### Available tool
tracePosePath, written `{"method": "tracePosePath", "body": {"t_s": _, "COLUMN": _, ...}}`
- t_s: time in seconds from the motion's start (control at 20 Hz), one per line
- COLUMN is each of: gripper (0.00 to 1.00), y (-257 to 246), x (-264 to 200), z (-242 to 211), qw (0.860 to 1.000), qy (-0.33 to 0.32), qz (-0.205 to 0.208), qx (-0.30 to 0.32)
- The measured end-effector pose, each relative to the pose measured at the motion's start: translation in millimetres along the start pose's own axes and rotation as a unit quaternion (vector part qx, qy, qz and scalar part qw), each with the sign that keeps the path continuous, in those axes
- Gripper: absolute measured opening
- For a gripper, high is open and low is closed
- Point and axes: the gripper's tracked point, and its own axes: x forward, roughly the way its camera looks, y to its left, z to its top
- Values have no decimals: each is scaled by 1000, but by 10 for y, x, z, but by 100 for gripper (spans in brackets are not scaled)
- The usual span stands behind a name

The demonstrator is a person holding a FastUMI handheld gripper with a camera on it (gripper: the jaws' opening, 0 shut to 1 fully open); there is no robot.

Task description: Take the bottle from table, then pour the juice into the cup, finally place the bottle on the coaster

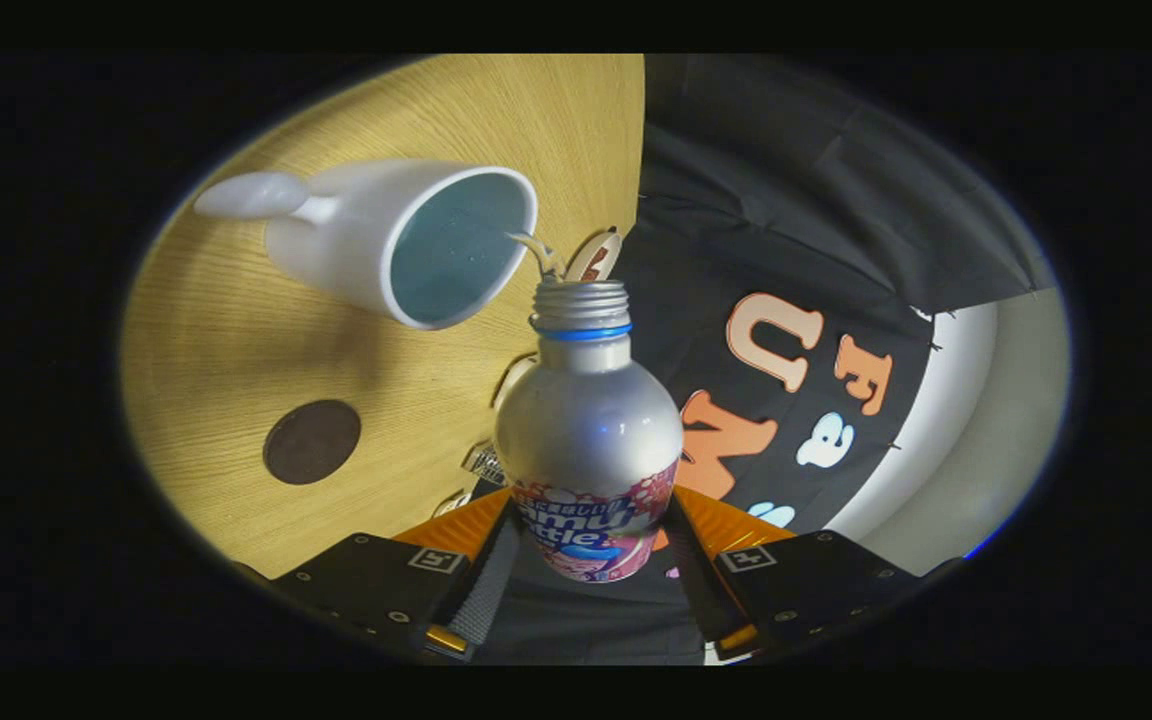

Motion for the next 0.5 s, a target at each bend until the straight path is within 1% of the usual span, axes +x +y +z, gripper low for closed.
{"method": "tracePosePath", "body": {"t_s": 0.5, "gripper": 77, "y": -14, "x": 53, "z": 29, "qw": 999, "qy": -5, "qz": 10, "qx": -34}}
